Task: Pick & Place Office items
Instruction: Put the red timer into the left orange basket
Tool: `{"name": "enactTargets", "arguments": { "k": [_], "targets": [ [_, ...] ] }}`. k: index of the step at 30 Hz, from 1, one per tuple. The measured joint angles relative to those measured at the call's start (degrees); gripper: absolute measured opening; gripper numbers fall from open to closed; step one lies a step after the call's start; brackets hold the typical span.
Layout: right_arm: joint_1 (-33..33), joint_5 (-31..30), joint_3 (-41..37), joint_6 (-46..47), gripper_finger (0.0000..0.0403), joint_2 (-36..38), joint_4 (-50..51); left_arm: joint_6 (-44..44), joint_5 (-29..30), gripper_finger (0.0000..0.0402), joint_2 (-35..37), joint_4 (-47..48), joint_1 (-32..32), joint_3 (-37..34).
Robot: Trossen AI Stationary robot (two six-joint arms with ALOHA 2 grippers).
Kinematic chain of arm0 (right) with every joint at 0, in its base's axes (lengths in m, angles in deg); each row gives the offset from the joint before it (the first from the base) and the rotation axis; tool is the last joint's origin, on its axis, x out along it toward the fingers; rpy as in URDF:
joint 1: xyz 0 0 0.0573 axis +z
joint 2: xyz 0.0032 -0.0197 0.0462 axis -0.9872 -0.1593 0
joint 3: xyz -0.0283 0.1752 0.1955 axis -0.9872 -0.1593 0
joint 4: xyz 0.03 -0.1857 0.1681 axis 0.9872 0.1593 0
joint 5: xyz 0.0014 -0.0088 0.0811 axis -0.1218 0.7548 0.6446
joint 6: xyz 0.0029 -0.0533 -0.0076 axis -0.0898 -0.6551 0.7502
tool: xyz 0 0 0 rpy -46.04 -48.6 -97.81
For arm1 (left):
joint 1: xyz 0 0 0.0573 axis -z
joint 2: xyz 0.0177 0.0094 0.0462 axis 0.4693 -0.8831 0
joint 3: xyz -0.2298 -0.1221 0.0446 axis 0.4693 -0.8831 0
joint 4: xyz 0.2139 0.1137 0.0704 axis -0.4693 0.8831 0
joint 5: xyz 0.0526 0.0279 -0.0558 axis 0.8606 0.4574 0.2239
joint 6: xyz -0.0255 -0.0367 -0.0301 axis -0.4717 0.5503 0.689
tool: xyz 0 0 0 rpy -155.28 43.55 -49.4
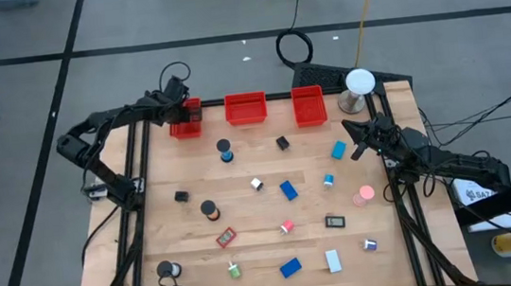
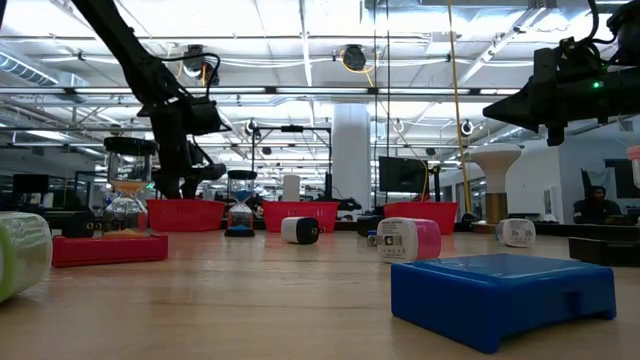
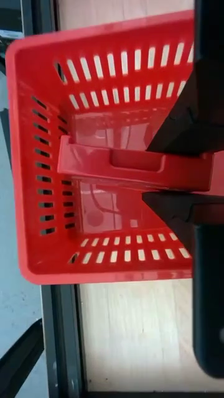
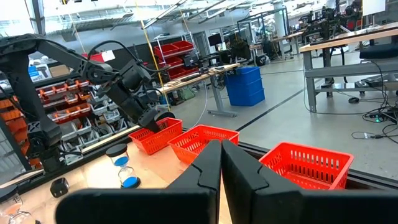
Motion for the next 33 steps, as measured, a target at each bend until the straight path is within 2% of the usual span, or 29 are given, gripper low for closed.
{"name": "enactTargets", "arguments": {
  "k": [17,20,28,33],
  "targets": [
    [0.0,0.0,0.0,0.0,0.0004,0.0,0.0,-2.2,0.0,0.0086,0.0,1.1,0.1,0.0],
    [0.0,0.0,0.0,0.0,0.0004,0.0,0.0,-2.4,0.0,0.0106,0.0,1.1,0.1,0.0],
    [0.0,0.0,0.0,0.0,0.0004,0.0,0.0,-3.5,0.3,0.0193,0.5,1.8,0.9,0.1],
    [0.0,0.0,0.0,0.0,0.0004,0.0,0.0,-3.9,1.4,0.0190,3.3,2.5,0.9,0.1]
  ]
}}
